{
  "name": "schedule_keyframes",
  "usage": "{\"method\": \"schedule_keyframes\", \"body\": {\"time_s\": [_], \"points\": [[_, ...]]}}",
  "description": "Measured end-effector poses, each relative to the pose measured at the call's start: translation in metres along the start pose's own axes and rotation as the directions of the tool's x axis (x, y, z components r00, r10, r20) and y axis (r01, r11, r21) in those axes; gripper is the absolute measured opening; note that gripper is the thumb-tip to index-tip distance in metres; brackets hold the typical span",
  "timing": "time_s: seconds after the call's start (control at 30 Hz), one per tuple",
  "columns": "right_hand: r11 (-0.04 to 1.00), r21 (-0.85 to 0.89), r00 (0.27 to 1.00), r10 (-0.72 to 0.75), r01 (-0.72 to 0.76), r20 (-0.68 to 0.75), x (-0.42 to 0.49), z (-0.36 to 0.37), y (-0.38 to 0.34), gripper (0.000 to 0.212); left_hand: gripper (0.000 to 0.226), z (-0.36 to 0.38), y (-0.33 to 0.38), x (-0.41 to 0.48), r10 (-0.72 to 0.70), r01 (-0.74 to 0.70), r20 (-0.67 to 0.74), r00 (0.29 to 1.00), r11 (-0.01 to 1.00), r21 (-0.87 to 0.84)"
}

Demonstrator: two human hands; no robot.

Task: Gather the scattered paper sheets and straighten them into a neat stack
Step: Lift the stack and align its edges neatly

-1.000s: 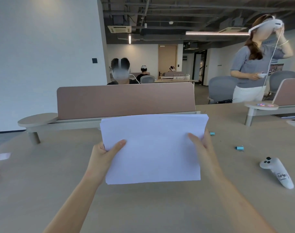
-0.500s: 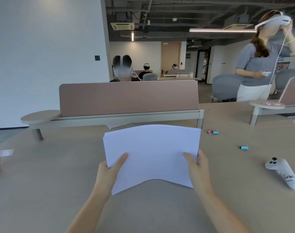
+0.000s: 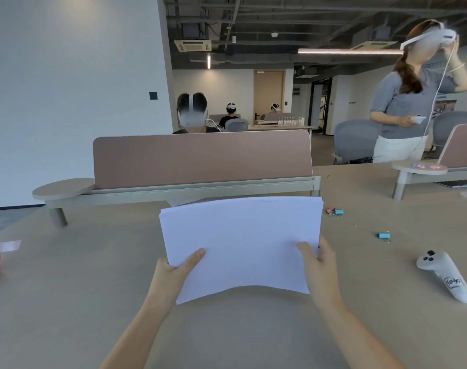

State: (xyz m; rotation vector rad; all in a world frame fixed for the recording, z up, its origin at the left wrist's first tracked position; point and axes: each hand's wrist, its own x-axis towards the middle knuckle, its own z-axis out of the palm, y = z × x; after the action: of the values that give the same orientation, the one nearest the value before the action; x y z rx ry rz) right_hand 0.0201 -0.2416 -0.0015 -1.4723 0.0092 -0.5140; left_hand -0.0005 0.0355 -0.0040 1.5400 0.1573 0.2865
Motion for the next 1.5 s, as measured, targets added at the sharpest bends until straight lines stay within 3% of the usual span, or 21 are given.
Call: {"method": "schedule_keyframes", "body": {"time_s": [0.27, 0.43, 0.5, 0.53, 0.6, 0.63, 0.7, 0.77, 0.83, 1.03, 1.13, 1.17, 1.23, 1.27, 1.3, 1.33, 1.37, 1.4, 1.5], "points": [[0.997, -0.071, 1.000, -0.018, 0.018, 0.003, 0.001, -0.004, 0.006, 0.027, 0.022, -0.002, -0.012, -0.006, -0.046, 0.032, 0.118, 0.992, 0.993, 0.118], [0.976, -0.163, 0.984, -0.122, 0.143, 0.134, 0.020, -0.006, -0.040, 0.026, 0.050, -0.018, 0.008, -0.014, -0.083, 0.051, 0.269, 0.959, 0.991, 0.124], [0.946, -0.221, 0.958, -0.189, 0.236, 0.214, 0.032, -0.008, -0.074, 0.026, 0.072, -0.032, 0.023, -0.008, 0.023, -0.039, 0.185, 0.982, 0.996, 0.079], [0.921, -0.260, 0.940, -0.222, 0.289, 0.260, 0.037, -0.009, -0.091, 0.024, 0.072, -0.038, 0.033, -0.004, 0.116, -0.120, 0.062, 0.991, 0.991, 0.052], [0.820, -0.386, 0.885, -0.282, 0.422, 0.369, 0.048, -0.008, -0.123, 0.017, 0.065, -0.046, 0.058, 0.003, 0.304, -0.292, -0.142, 0.942, 0.951, 0.098], [0.755, -0.441, 0.852, -0.298, 0.486, 0.430, 0.052, -0.006, -0.138, 0.014, 0.069, -0.045, 0.071, 0.004, 0.395, -0.376, -0.129, 0.910, 0.914, 0.149], [0.641, -0.494, 0.784, -0.299, 0.587, 0.544, 0.056, 0.001, -0.166, 0.014, 0.076, -0.028, 0.095, 0.004, 0.424, -0.437, 0.106, 0.900, 0.864, 0.250], [0.567, -0.514, 0.728, -0.248, 0.644, 0.639, 0.058, 0.009, -0.190, 0.013, 0.063, -0.005, 0.110, 0.001, 0.288, -0.389, 0.341, 0.895, 0.877, 0.280], [0.510, -0.529, 0.692, -0.200, 0.678, 0.694, 0.060, 0.015, -0.206, 0.011, 0.035, 0.012, 0.112, -0.001, 0.212, -0.364, 0.431, 0.877, 0.880, 0.307], [0.469, -0.529, 0.647, -0.130, 0.708, 0.751, 0.079, 0.020, -0.219, 0.011, 0.028, 0.030, 0.080, -0.016, 0.129, -0.200, 0.368, 0.921, 0.966, 0.163], [0.464, -0.539, 0.644, -0.093, 0.703, 0.759, 0.090, 0.019, -0.214, 0.012, 0.028, 0.041, 0.067, -0.019, 0.169, -0.212, 0.311, 0.935, 0.971, 0.110], [0.448, -0.539, 0.648, -0.128, 0.714, 0.751, 0.092, 0.014, -0.212, 0.019, 0.028, 0.045, 0.063, -0.019, 0.190, -0.228, 0.299, 0.935, 0.969, 0.098], [0.387, -0.547, 0.667, -0.352, 0.742, 0.656, 0.089, -0.004, -0.198, 0.046, 0.025, 0.052, 0.060, -0.020, 0.225, -0.253, 0.281, 0.933, 0.965, 0.068], [0.447, -0.534, 0.696, -0.487, 0.718, 0.528, 0.081, -0.016, -0.188, 0.056, 0.023, 0.057, 0.058, -0.021, 0.229, -0.251, 0.278, 0.933, 0.967, 0.045], [0.600, -0.483, 0.768, -0.541, 0.637, 0.341, 0.069, -0.029, -0.173, 0.059, 0.023, 0.062, 0.056, -0.022, 0.225, -0.239, 0.273, 0.935, 0.971, 0.021], [0.776, -0.365, 0.857, -0.484, 0.514, 0.178, 0.054, -0.039, -0.156, 0.058, 0.023, 0.068, 0.053, -0.022, 0.215, -0.221, 0.269, 0.939, 0.975, -0.006], [0.901, -0.229, 0.930, -0.354, 0.368, 0.102, 0.038, -0.046, -0.138, 0.053, 0.023, 0.073, 0.050, -0.021, 0.204, -0.203, 0.260, 0.944, 0.979, -0.030], [0.969, -0.102, 0.969, -0.211, 0.224, 0.126, 0.022, -0.049, -0.121, 0.044, 0.023, 0.079, 0.046, -0.020, 0.198, -0.191, 0.254, 0.947, 0.980, -0.051], [0.991, -0.121, 0.975, -0.034, 0.062, 0.218, 0.000, -0.054, -0.077, 0.028, 0.023, 0.099, 0.037, -0.016, 0.166, -0.149, 0.250, 0.954, 0.985, -0.084]]}}
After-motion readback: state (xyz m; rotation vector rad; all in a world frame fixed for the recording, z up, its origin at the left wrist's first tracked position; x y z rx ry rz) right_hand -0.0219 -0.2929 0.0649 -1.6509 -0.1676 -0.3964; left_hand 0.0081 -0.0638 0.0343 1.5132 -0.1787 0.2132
